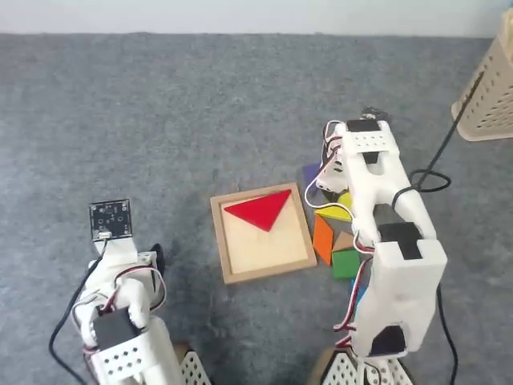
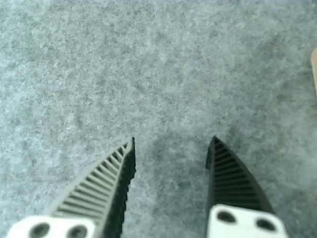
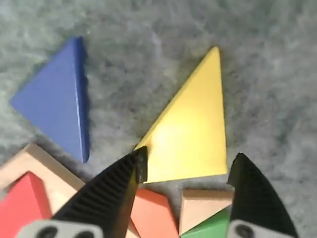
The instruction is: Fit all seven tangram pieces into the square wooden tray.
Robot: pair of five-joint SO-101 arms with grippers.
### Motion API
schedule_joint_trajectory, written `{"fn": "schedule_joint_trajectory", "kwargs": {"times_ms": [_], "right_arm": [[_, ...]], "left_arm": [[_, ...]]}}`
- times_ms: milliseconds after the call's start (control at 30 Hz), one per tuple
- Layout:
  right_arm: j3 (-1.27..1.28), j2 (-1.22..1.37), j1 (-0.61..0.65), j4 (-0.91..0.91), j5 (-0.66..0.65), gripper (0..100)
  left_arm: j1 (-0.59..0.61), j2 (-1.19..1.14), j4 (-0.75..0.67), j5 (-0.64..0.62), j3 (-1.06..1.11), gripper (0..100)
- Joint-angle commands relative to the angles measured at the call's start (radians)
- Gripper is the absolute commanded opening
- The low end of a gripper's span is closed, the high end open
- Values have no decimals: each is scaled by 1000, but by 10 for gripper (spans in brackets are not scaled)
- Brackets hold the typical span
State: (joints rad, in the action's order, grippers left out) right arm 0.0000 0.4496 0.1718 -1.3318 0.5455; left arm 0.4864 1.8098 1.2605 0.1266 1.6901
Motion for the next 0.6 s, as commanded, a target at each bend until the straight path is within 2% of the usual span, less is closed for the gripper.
{"fn": "schedule_joint_trajectory", "kwargs": {"times_ms": [0, 567], "right_arm": [[-35, 22, 18, -15, 12, 292], [-222, 214, 8, -108, 6, 286]], "left_arm": [[-5, 12, 3, -9, -5, 225], [-5, 12, 3, -9, -5, 225]]}}
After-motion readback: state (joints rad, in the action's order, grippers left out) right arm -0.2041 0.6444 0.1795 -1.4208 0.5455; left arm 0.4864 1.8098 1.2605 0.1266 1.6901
